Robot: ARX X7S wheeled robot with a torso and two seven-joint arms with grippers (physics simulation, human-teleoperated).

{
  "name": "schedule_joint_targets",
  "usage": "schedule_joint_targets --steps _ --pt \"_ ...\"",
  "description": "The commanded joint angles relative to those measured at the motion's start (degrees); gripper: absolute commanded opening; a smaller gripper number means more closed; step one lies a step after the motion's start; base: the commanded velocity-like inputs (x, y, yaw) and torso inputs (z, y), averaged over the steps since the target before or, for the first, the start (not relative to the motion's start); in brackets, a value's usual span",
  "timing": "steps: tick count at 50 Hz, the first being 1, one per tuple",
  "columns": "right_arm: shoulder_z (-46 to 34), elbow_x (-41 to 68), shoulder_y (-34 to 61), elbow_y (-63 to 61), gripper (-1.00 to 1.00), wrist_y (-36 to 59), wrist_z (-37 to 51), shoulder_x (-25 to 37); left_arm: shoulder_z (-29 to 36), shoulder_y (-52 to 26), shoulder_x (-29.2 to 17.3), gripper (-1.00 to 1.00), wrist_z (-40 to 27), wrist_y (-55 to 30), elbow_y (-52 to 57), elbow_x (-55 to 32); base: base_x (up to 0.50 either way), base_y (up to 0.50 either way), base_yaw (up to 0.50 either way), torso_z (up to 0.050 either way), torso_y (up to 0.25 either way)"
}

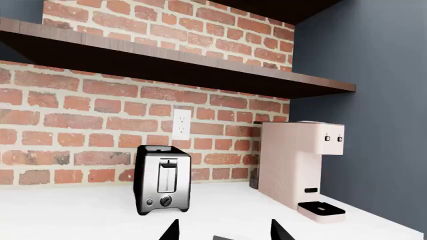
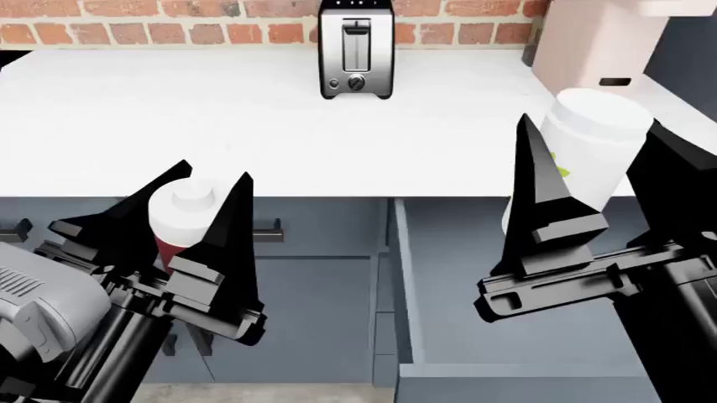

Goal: Pick and place the shaker into the drawer. Then close the cabinet.

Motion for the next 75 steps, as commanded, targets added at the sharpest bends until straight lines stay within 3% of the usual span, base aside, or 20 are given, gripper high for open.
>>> schedule_joint_targets --steps 1,42,50,57,75 --pt "0.9 0.2 -0.3 -0.3 -1.0 0.5 0.2 -0.3 0.3 0.2 -0.4 -1.0 -0.3 1.0 -0.1 -0.3 0.0 -0.5 0.0 0.0 0.0" --pt "2.6 0.8 -2.1 -0.1 -1.0 3.0 0.2 -2.1 2.2 -0.6 -1.7 -1.0 -1.2 2.5 0.2 -0.5 0.13 -0.5 0.0 0.0 0.001" --pt "1.5 0.9 -1.5 0.0 -1.0 3.3 0.5 -2.4 2.6 -1.3 -2.0 -1.0 -1.4 2.6 -0.1 -0.8 0.0 0.0 0.0 0.0 0.001" --pt "-3.7 0.8 -1.3 1.9 -1.0 2.8 0.9 -1.2 3.1 -1.4 -2.1 -1.0 -1.4 2.8 -0.1 -0.6 0.0 0.0 0.0 0.0 0.0" --pt "-28.8 11.7 4.8 15.5 -1.0 -3.2 0.0 5.3 3.1 -1.6 -3.4 -1.0 -1.9 3.8 0.1 -1.3 0.0 0.0 0.0 0.001 0.001"
